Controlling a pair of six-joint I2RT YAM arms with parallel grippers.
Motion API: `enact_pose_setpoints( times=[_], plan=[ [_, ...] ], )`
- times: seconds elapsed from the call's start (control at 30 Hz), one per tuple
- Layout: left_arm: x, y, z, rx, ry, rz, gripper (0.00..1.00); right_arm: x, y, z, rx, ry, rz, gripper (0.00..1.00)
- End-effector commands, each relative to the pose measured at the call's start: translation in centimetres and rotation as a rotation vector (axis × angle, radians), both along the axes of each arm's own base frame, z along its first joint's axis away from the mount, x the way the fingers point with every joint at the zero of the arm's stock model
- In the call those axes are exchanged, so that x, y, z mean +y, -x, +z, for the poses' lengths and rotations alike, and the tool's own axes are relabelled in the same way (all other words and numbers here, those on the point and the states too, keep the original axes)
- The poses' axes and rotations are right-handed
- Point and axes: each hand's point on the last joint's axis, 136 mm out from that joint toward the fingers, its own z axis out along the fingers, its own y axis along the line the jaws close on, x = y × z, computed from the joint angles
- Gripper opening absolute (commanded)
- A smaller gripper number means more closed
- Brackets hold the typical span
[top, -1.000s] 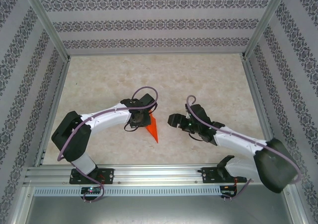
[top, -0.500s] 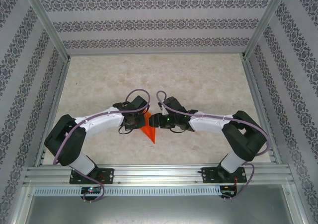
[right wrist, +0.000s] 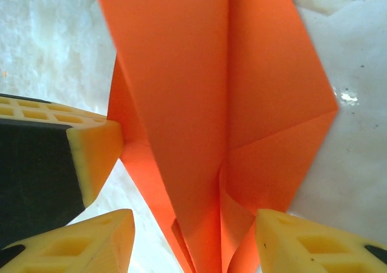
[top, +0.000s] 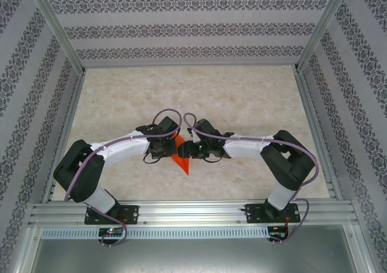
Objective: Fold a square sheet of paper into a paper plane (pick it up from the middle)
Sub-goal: Move a paper plane to the center of the table.
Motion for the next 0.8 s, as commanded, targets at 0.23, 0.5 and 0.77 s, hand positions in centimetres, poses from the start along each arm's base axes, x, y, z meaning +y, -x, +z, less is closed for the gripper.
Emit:
enact_pose_setpoints(
  times=[0.23, 0.5, 0.77],
  plan=[
    [0.0, -0.5, 0.7, -0.041, 0.038, -0.002, 0.01, 1.2, 0.5, 0.0, -0.021, 0.011, 0.073, 0.58],
    [0.0, -0.5, 0.8, -0.046, 0.043, 0.000, 0.01, 1.2, 0.8, -0.6, -0.049, 0.088, 0.069, 0.55],
    [0.1, -0.4, 0.8, -0.048, 0.043, 0.003, 0.01, -1.2, -0.6, 1.8, -0.136, 0.148, -0.026, 0.62]
  ],
)
